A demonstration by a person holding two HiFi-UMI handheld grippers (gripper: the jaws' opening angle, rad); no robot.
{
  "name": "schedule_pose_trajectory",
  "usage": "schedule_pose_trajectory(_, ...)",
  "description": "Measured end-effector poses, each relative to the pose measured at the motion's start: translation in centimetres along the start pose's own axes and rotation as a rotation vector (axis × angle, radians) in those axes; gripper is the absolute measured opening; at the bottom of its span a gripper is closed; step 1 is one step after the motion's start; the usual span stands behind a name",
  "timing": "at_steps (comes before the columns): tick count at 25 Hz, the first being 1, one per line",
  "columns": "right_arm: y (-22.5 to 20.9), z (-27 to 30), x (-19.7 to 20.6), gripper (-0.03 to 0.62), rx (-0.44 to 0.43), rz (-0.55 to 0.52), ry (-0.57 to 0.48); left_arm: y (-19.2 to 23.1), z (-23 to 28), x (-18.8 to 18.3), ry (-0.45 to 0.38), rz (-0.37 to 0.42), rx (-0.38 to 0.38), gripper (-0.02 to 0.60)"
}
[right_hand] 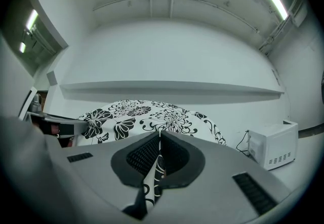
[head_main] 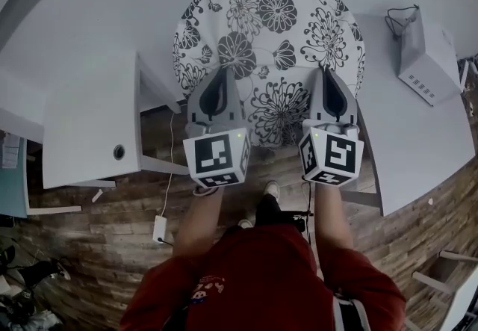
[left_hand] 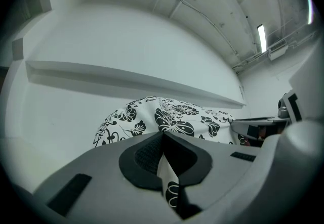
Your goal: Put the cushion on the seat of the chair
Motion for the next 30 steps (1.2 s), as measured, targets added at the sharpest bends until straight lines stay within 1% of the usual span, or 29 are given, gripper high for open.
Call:
schedule_pose_trajectory(12,-0.3,0.1,-0.5,0.029,-0.036,0.009,0.046,-0.3,-0.2,-0.2,0.053,-0.010,-0.036,0.029)
schedule_pose_trajectory(16,-0.3,0.1,-1.0,0.029,-0.046,0.011,0.093,-0.3,-0.3,-0.7,0.094,-0.026,-0.045,0.029)
schedule_pose_trajectory(22,-0.4,0.1,-1.4,0.029,-0.045,0.023,0.140,-0.4,-0.3,-1.1,0.141,-0.027,-0.046,0.029)
schedule_pose_trajectory(26,-0.1,-0.1,-1.6,0.029,-0.042,-0.002,0.171,-0.2,-0.3,-1.3,0.153,-0.050,-0.044,0.029)
schedule_pose_trajectory(30,0.0,-0.1,-1.5,0.029,-0.035,-0.023,0.186,-0.1,-0.4,-1.3,0.160,-0.051,-0.040,0.029)
Point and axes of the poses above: the fingertips, and each gripper's own axes: z forward along the fingers, y to its left, x out of its underside, the point moved 2 cm from there along -z, backward along the fingers, and after that the axes turned 9 degrees about y, right-handed, at the moved point
